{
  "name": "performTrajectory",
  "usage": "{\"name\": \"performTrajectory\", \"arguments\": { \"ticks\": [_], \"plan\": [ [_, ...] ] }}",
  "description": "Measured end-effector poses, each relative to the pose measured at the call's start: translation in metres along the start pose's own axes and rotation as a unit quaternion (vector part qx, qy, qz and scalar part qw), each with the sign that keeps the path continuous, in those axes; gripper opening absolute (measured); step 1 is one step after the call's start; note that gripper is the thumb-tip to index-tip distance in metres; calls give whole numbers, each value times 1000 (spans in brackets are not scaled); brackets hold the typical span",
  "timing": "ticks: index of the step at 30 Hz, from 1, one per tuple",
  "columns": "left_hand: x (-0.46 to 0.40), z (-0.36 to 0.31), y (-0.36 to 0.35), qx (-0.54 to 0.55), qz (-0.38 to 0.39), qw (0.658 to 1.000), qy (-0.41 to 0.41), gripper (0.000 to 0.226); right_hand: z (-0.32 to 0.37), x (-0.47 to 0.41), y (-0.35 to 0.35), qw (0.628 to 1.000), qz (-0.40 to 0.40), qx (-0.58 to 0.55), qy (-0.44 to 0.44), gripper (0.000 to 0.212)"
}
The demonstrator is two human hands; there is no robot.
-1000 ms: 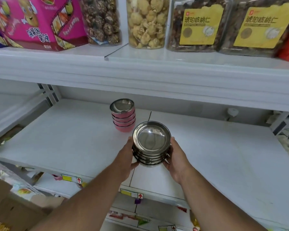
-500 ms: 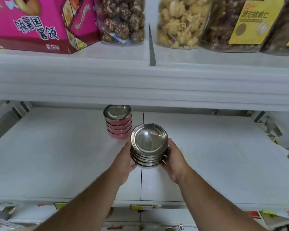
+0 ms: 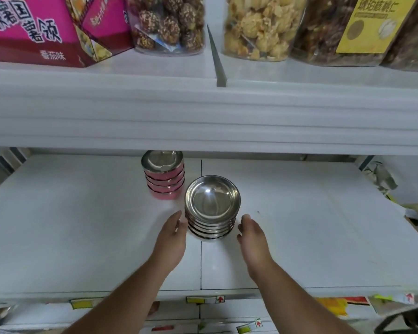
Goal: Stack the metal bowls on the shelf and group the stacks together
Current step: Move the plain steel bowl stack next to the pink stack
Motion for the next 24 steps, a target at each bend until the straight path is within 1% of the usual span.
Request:
{"name": "performTrajectory", "arguments": {
  "ticks": [2,3,4,6,7,9,13,19,24],
  "plan": [
    [4,15,1,-76,3,996,-40,63,-4,8,9,988,-18,115,99,55],
    [6,22,-1,-97,16,994,-49,72,-8,8,9,979,-6,157,127,55],
    [5,26,-3,-109,26,992,-57,80,-12,8,7,973,13,184,142,61],
    [3,26,-4,-122,34,989,-81,88,-11,10,1,962,50,210,165,70],
    [1,22,-6,-119,34,988,-97,88,-7,10,-2,958,64,213,182,70],
    [-2,14,-9,-107,32,986,-122,83,0,9,-8,951,83,209,210,62],
    [-7,4,-13,-102,22,985,-140,80,9,3,-10,949,79,207,223,50],
    [-25,-8,-20,-103,16,983,-148,77,21,-17,-17,953,78,202,212,44],
    [-50,-16,-27,-118,5,979,-167,78,34,-40,-24,952,79,216,202,43]
  ]
}}
Point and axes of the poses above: each hand's wrist, its own x-axis away from the middle knuckle, its own y-axis out of the back of the hand, z = x × y, the point moved 7 cm from there along -x, towards the middle knuckle, and after that the axes turned 9 degrees about -z, right-handed, at the moved point
